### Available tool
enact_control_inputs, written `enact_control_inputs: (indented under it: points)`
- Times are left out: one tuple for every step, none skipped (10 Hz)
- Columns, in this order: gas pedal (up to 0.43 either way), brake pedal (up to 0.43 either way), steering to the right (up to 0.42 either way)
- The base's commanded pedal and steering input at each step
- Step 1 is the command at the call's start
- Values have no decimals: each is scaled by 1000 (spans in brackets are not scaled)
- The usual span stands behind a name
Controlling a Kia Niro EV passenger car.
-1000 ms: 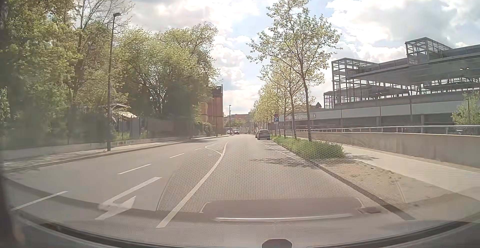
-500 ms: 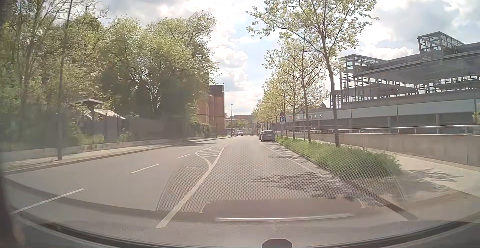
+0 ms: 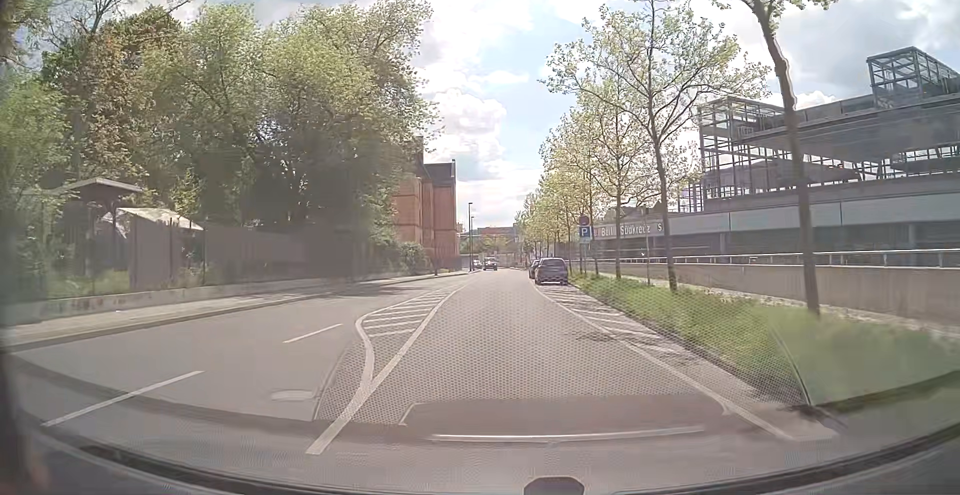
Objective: Follow the waypoints while adhering to traffic rules and regulations
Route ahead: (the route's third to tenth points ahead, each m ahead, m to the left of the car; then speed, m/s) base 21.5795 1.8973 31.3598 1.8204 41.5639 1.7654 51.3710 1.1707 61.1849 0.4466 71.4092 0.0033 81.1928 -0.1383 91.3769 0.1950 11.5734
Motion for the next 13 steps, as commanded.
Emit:
enact_control_inputs:
  points:
    - [268, 18, -17]
    - [268, 18, -15]
    - [268, 18, -11]
    - [268, 18, -8]
    - [268, 18, -6]
    - [268, 18, -5]
    - [268, 18, -4]
    - [268, 18, 0]
    - [268, 18, 1]
    - [268, 18, 0]
    - [268, 18, 0]
    - [268, 18, 1]
    - [268, 18, 0]
